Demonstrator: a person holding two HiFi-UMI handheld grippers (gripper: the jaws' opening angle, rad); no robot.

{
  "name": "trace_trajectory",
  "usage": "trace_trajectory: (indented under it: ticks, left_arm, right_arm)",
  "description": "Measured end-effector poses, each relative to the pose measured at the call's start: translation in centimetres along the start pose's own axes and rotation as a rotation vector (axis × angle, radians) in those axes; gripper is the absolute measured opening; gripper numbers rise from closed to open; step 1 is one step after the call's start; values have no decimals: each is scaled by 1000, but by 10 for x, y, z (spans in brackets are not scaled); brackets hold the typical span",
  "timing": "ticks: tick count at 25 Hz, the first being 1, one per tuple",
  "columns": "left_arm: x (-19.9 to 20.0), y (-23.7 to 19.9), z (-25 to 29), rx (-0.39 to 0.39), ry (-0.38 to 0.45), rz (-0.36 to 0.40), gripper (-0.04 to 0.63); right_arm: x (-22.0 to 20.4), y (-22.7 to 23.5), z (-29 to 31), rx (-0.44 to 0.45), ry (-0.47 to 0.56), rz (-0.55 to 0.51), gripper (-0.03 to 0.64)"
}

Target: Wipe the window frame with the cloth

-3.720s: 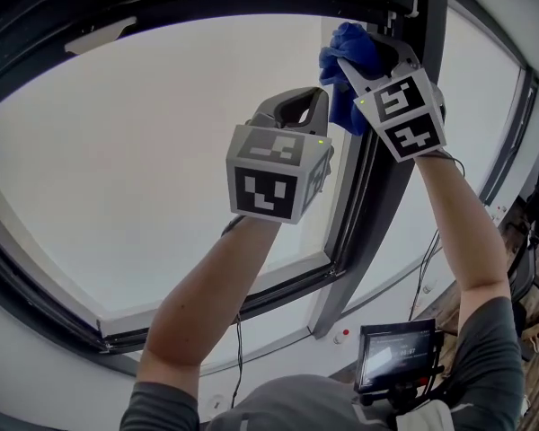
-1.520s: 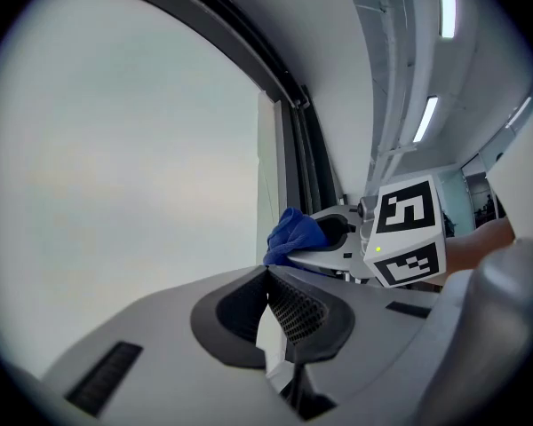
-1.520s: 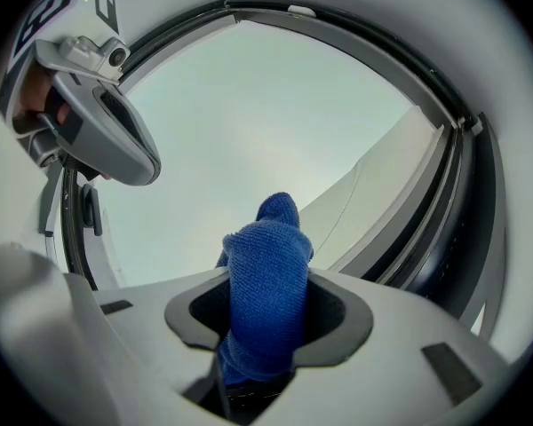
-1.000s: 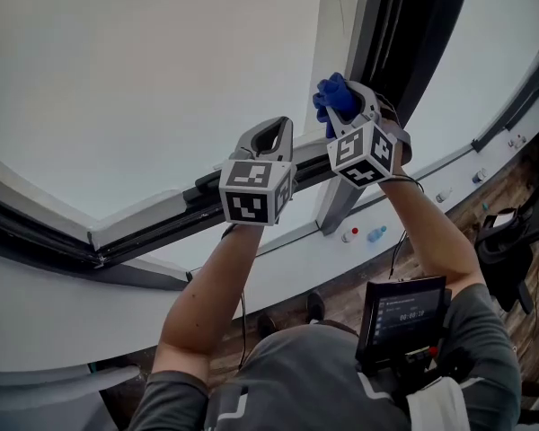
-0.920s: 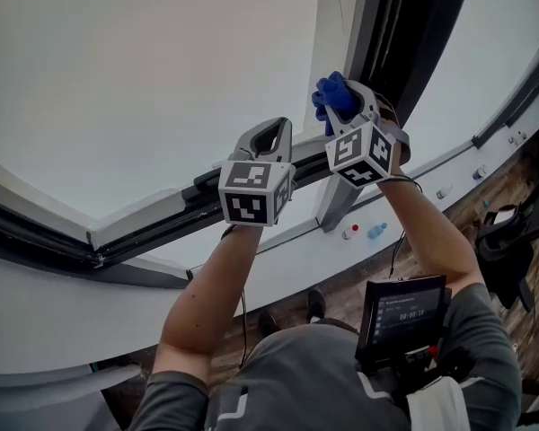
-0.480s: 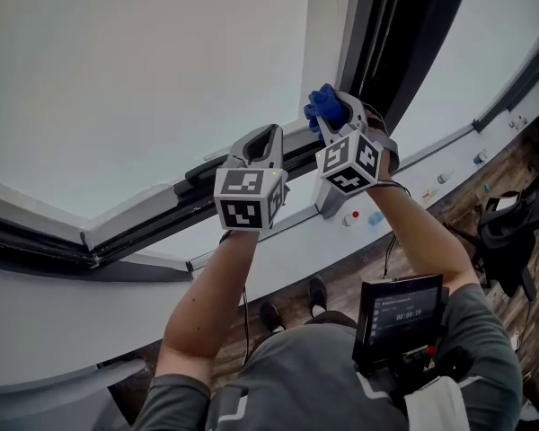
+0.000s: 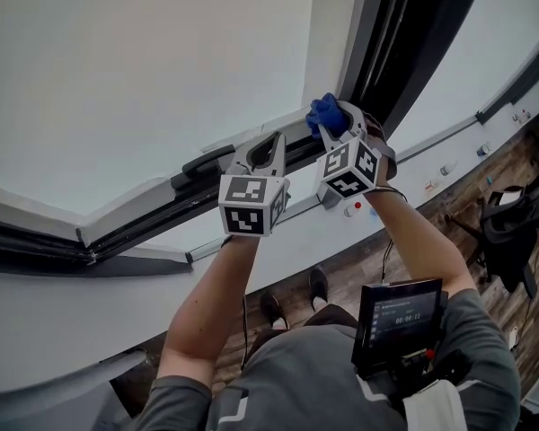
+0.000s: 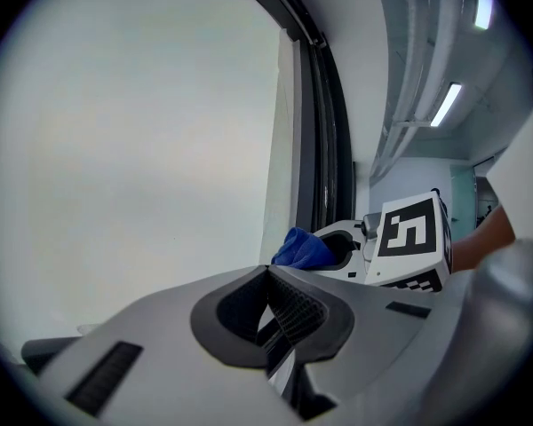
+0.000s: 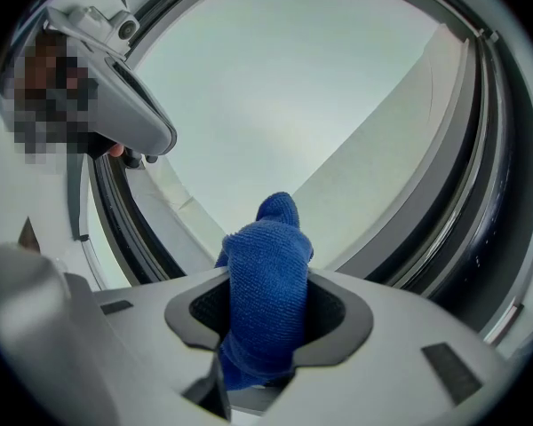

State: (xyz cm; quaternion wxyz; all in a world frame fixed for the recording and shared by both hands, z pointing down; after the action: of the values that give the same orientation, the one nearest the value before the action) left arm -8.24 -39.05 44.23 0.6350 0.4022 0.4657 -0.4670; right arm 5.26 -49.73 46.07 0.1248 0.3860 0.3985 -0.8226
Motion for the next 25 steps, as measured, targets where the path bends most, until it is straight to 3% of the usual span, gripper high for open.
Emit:
trace_trajectory:
  ticks: [7, 13, 25]
  left_arm:
    - [-10, 9, -1, -15, -21, 8, 8]
    - [-1, 9, -19, -20, -5, 45, 8]
    - [24, -12, -60, 59, 45, 23, 8]
  right_arm:
    - [-14, -10, 4, 31, -12, 33, 173]
    - [-1, -1, -11, 43, 17, 70, 173]
    - [27, 10, -58, 31, 72, 208, 173]
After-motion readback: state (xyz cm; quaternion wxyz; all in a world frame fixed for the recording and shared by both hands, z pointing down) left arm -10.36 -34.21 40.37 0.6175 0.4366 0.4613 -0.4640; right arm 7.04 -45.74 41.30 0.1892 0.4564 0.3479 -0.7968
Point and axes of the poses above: the fingertips, and each gripper's own axes: z forward along the fingers, y to its right, x out of its top, the point moved 9 cm from there along -z, backward along the fingers, and after that the axes turned 8 degrees about z, right-handed, at the moved point
